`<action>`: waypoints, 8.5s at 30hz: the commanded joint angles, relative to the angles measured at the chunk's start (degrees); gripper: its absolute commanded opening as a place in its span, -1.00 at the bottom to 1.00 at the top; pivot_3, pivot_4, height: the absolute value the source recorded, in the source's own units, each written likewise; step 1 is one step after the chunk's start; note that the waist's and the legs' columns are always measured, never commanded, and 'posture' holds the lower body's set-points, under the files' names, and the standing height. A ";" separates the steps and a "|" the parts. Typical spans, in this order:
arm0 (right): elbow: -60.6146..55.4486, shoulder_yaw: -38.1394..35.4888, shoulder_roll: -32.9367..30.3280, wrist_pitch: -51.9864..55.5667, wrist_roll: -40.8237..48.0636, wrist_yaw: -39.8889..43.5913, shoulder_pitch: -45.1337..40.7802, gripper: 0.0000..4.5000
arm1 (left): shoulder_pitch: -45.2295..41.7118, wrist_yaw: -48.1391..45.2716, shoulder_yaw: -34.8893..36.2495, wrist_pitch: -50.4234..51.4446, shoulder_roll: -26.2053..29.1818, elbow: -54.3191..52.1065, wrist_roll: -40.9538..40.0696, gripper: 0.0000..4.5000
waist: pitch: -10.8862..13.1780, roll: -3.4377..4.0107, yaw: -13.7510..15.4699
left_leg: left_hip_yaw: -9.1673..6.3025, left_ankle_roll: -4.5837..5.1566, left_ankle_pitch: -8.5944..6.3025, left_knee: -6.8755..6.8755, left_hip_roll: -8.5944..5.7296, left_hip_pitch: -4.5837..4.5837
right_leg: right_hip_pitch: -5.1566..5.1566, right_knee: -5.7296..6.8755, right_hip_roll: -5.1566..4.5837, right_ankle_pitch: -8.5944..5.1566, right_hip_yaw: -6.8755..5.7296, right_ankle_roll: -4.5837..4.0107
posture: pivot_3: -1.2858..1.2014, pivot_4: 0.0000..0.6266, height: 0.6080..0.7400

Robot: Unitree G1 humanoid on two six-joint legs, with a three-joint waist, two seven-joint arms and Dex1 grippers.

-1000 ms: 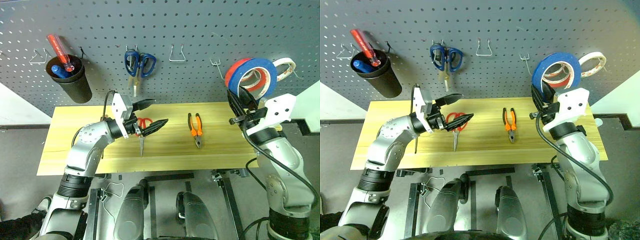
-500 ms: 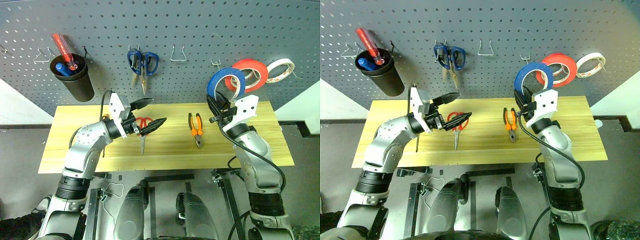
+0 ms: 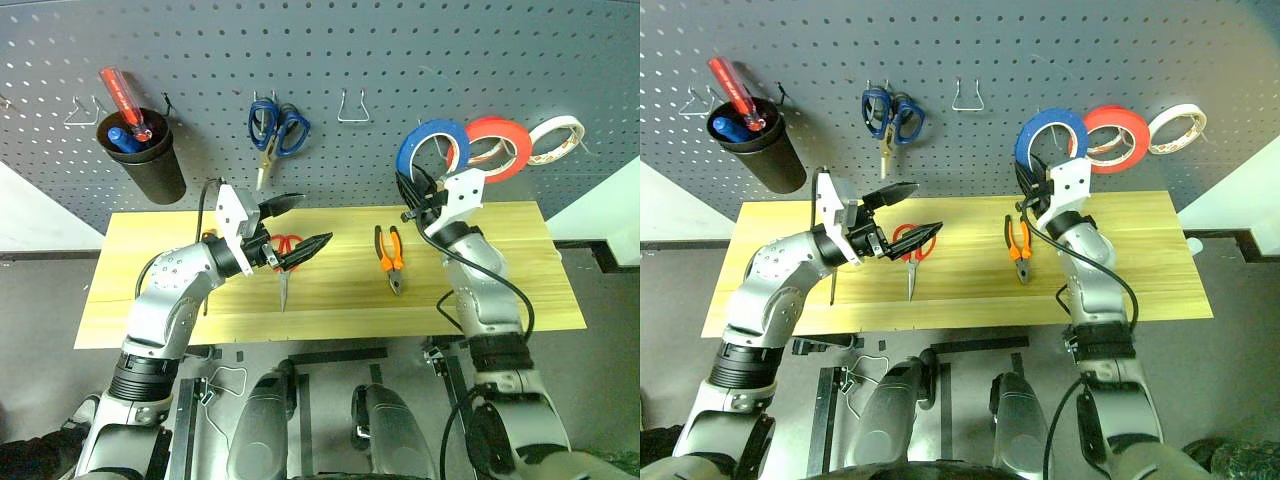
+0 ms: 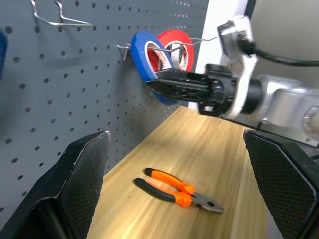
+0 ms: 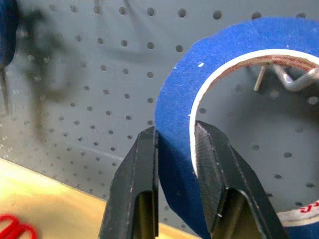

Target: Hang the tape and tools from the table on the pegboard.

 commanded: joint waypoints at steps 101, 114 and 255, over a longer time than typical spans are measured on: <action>2.11 11.65 -2.75 51.53 -12.57 -3.69 -4.66 0.99 | 15.46 7.33 -1.40 14.70 8.26 -12.70 5.86 1.00 | 2.10 0.14 -1.35 | 0.45 0.09 0.32 -1.10 0.46 -0.35 | -1.11 -0.23 0.05 0.33 0.18 -0.48 | 0.07 0.28 0.61; 13.70 11.74 -4.72 48.42 -13.63 -0.34 -13.21 0.99 | 17.00 8.68 -0.96 14.63 7.90 -14.05 5.50 1.00 | 2.83 0.09 -1.50 | 0.47 0.10 0.32 -1.09 0.46 -0.49 | -1.23 -0.25 0.04 0.34 0.18 -0.48 | 0.06 0.27 0.61; 6.84 2.11 7.56 -1.18 -2.83 -8.32 -29.74 -0.06 | 14.83 9.33 13.25 -8.76 2.52 -12.84 -2.64 1.00 | 1.16 -0.56 -1.09 | -0.05 -0.28 1.71 -0.86 0.17 -0.94 | -1.57 0.69 -0.08 0.80 -0.74 -0.64 | 0.13 -0.13 0.61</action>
